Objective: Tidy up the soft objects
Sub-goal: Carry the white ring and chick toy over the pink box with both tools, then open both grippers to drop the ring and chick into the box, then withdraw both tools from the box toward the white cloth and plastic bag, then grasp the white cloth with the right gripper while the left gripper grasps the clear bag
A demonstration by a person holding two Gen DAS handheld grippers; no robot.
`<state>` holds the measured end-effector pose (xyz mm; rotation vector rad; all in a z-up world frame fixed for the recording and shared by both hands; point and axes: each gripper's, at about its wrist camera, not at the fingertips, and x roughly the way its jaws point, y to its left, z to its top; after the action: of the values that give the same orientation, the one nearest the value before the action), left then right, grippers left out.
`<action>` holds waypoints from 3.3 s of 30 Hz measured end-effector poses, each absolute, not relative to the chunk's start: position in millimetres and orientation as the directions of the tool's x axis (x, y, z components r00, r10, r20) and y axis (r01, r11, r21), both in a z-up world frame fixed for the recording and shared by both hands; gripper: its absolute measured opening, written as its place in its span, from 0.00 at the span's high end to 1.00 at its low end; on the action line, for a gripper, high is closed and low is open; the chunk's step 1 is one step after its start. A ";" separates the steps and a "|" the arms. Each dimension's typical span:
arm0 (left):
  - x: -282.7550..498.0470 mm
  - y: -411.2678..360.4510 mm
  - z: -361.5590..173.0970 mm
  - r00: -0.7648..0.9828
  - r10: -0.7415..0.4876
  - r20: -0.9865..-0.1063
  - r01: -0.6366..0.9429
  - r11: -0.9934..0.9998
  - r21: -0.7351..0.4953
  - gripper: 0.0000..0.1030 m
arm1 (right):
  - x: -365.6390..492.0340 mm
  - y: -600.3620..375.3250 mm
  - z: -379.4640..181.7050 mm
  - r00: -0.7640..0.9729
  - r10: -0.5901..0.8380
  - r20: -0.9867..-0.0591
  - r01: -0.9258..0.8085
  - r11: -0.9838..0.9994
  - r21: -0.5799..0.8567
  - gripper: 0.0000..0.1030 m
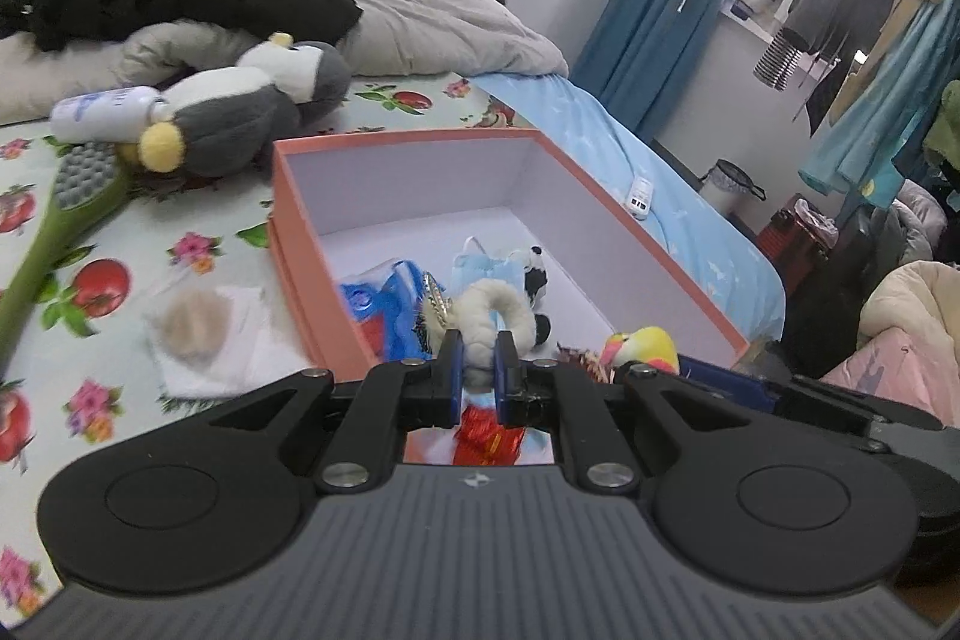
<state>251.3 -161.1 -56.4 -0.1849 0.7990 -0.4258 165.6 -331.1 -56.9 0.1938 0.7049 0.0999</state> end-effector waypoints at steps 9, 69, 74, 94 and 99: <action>330.1 -209.6 -96.1 0.534 -0.450 -0.715 0.341 0.889 -0.304 0.88 | 228.6 -371.9 -103.5 0.688 0.131 -0.714 0.057 0.971 0.234 0.67; 67.9 -41.4 -19.7 0.747 -0.299 -0.594 0.197 0.953 -0.232 0.59 | 55.0 -252.3 -15.0 0.776 0.219 -0.591 -0.113 0.971 0.211 0.47; 50.4 -20.9 -36.0 0.752 -0.265 -0.603 0.154 0.961 -0.230 0.59 | 43.6 -236.3 -25.1 0.757 0.236 -0.610 -0.149 0.970 0.191 0.47; 126.2 48.9 -92.9 0.708 -0.156 -0.688 -0.031 0.967 -0.252 0.59 | 107.2 -198.6 -71.7 0.706 0.281 -0.651 -0.199 0.960 0.198 0.47; 164.9 54.4 -106.6 0.697 -0.174 -0.696 -0.036 0.961 -0.276 0.59 | 137.3 -184.2 -87.8 0.689 0.290 -0.664 -0.230 0.957 0.179 0.47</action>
<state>164.9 54.4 -106.6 -0.2790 0.7990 -0.0780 137.3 -184.2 -87.8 0.0835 0.7568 0.2910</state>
